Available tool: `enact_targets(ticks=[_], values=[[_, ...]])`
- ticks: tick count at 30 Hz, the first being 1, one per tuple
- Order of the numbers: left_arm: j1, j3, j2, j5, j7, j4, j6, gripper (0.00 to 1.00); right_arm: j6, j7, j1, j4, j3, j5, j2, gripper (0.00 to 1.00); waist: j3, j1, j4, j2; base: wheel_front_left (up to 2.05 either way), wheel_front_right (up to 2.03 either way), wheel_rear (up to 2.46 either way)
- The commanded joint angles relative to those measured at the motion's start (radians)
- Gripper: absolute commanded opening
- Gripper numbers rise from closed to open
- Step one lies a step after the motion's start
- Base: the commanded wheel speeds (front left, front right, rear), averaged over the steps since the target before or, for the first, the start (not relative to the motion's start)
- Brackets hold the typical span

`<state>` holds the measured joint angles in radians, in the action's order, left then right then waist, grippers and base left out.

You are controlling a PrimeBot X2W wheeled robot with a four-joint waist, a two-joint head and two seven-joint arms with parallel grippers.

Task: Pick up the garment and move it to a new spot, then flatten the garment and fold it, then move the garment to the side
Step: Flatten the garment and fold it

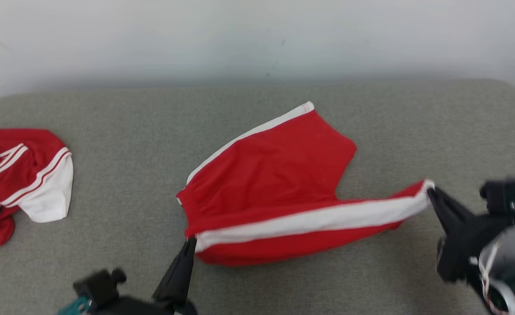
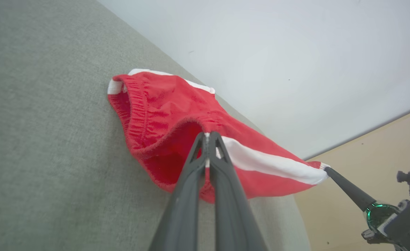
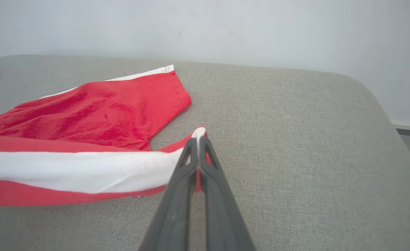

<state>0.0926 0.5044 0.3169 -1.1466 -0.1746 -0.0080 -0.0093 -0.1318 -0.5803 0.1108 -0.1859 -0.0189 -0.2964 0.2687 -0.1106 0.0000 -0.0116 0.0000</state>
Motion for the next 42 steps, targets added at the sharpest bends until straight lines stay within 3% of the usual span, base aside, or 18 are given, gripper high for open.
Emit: enact_targets(ticks=[1,14,22,32,33,34,35,36,37,42], values=[[0.049,0.002,-0.015,0.021,0.007,0.025,0.005,0.00,0.002,0.016,0.066,0.044,0.014,-0.003,0.024,0.00,-0.045,0.0000,0.035,0.0000,0.00,0.00,0.00],[0.398,0.013,-0.151,0.088,-0.003,0.266,0.029,0.00,0.002,0.189,0.597,0.531,0.193,0.008,0.128,0.00,-0.235,0.0000,0.156,0.0000,0.00,0.00,0.00],[0.514,-0.006,-0.199,0.093,-0.025,0.369,0.035,0.00,0.002,0.252,0.777,0.714,0.259,0.001,0.137,0.00,-0.293,0.0000,0.203,0.0000,0.00,0.00,0.00],[0.607,0.019,-0.236,0.099,-0.033,0.472,0.003,0.00,0.002,0.347,0.938,0.926,0.340,0.018,0.131,0.00,-0.320,0.0000,0.242,0.0000,0.00,0.00,0.00],[0.613,0.023,-0.239,0.101,-0.037,0.480,-0.001,0.06,0.002,0.358,0.948,0.945,0.343,0.022,0.128,0.00,-0.321,0.0000,0.245,0.0000,0.00,0.00,0.00],[0.620,0.030,-0.242,0.105,-0.038,0.490,-0.002,0.47,0.002,0.369,0.958,0.966,0.342,0.027,0.125,0.00,-0.322,0.0000,0.248,0.0000,0.00,0.00,0.00],[0.627,0.036,-0.244,0.108,-0.038,0.501,-0.007,1.00,0.002,0.382,0.970,0.987,0.338,0.031,0.120,0.00,-0.323,0.0000,0.250,0.0000,0.00,0.00,0.00],[0.635,0.036,-0.246,0.107,-0.043,0.508,-0.008,1.00,0.002,0.393,0.982,1.010,0.328,0.035,0.117,0.35,-0.323,0.0000,0.252,0.0000,0.00,0.00,0.00],[0.643,0.038,-0.247,0.112,-0.047,0.515,-0.010,1.00,0.002,0.396,0.993,1.037,0.314,0.038,0.111,1.00,-0.323,0.0000,0.254,0.0000,0.00,0.00,0.00],[0.653,0.036,-0.249,0.150,-0.076,0.534,-0.028,1.00,0.002,0.429,1.033,1.130,0.273,0.074,0.082,1.00,-0.301,0.0000,0.260,0.0000,0.00,0.00,0.00]])
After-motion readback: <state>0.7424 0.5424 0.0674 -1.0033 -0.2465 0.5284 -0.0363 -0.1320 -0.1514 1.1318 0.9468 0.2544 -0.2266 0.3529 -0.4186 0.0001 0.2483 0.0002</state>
